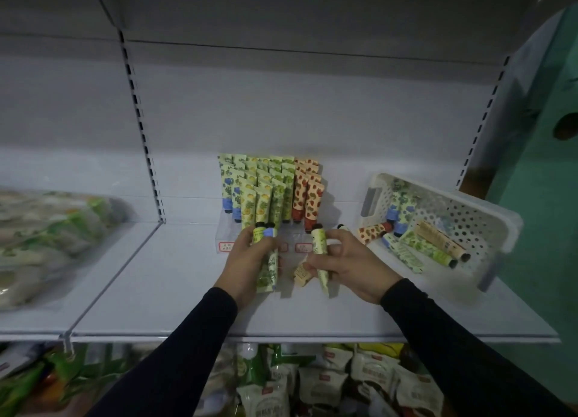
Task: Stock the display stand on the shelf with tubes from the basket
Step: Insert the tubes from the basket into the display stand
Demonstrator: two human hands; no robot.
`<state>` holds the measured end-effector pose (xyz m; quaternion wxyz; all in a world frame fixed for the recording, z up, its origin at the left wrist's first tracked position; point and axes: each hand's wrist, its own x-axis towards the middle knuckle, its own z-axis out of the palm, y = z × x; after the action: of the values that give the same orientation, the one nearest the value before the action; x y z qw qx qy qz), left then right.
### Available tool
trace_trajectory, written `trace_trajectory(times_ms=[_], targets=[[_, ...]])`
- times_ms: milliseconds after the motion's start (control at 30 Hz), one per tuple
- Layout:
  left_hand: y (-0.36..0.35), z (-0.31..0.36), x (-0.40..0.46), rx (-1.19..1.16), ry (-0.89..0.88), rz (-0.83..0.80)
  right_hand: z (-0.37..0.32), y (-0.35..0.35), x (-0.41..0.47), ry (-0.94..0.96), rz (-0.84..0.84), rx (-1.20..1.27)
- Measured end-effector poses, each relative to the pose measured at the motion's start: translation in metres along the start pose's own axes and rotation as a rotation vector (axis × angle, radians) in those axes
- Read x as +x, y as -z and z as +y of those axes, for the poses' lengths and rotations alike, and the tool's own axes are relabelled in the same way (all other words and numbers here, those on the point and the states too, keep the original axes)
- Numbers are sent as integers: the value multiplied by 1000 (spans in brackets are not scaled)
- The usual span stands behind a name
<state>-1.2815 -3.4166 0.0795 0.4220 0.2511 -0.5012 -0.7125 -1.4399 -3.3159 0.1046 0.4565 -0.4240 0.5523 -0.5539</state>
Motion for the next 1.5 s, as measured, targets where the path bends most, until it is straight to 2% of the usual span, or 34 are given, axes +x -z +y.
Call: trace_trajectory(times_ms=[167,300,433,533,700,867,1000,1300,1500], targets=[[8,-6,6,-80,8,-62,1,-10,10,102,87,-163],[14,-12,11,-158,91,-104,7,-10,23,73,136,-198],[14,-11,11,-161,92,-137,9,-2,28,-5,-13,-111],[13,-10,11,-173,79,-141,2,2,22,-25,-101,-190],[15,-11,12,-191,86,-105,-4,10,20,71,86,-350],[17,-14,15,-167,76,-109,-10,13,15,87,191,5],[17,-15,15,-170,82,-132,-13,11,18,149,298,49],[16,-14,14,-214,111,-127,-28,7,33,267,398,-94],[16,-15,16,-233,121,-114,-47,7,46,150,274,-268]])
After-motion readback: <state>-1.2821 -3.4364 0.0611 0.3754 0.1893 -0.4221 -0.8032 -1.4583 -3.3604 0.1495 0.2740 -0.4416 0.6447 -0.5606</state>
